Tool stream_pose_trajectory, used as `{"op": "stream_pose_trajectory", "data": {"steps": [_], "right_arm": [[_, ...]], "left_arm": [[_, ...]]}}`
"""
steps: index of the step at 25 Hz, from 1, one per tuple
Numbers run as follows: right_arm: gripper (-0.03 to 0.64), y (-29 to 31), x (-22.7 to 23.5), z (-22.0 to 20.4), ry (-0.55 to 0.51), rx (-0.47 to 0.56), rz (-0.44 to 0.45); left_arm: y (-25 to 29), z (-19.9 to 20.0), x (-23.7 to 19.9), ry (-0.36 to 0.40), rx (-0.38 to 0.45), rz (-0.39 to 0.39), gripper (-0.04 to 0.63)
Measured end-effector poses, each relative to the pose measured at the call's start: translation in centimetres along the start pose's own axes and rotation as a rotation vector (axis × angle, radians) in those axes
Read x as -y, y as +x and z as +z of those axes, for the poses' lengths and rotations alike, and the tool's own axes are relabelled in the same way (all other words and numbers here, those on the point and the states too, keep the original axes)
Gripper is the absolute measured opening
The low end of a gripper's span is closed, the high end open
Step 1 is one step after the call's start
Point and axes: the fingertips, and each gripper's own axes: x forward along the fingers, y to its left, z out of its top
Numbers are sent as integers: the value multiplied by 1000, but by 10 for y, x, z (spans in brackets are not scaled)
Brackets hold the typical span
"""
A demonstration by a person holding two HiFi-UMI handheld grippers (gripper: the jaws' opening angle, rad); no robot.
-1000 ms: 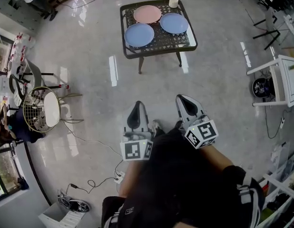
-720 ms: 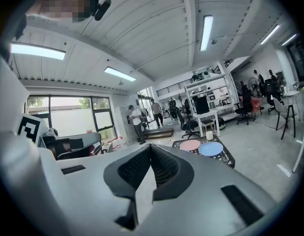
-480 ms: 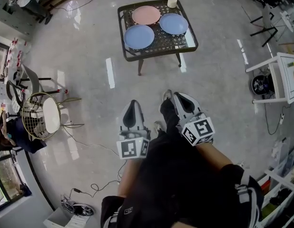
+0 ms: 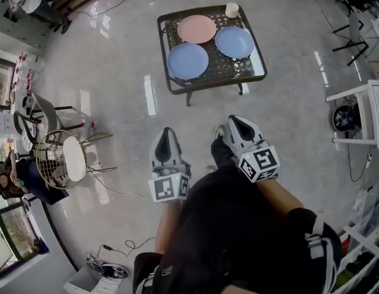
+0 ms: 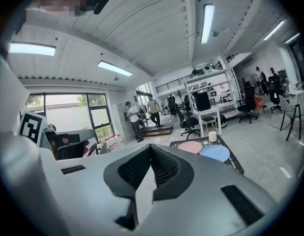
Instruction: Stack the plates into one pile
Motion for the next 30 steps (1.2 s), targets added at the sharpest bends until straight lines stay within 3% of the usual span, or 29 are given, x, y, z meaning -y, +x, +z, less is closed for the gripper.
{"op": "stream_pose_trajectory", "data": {"steps": [8, 17, 25, 30], "right_arm": [[9, 84, 52, 25, 0, -36, 31], [9, 158, 105, 28, 37, -77, 27], [9, 220, 122, 20, 62, -111, -37], [9, 264, 132, 16, 69, -125, -131]], "left_arm": [[95, 11, -30, -7, -25, 83, 15], [170, 7, -49, 30, -74, 109, 15], [238, -5, -83, 27, -138, 41, 15], [299, -16, -112, 42, -198, -73, 15]]}}
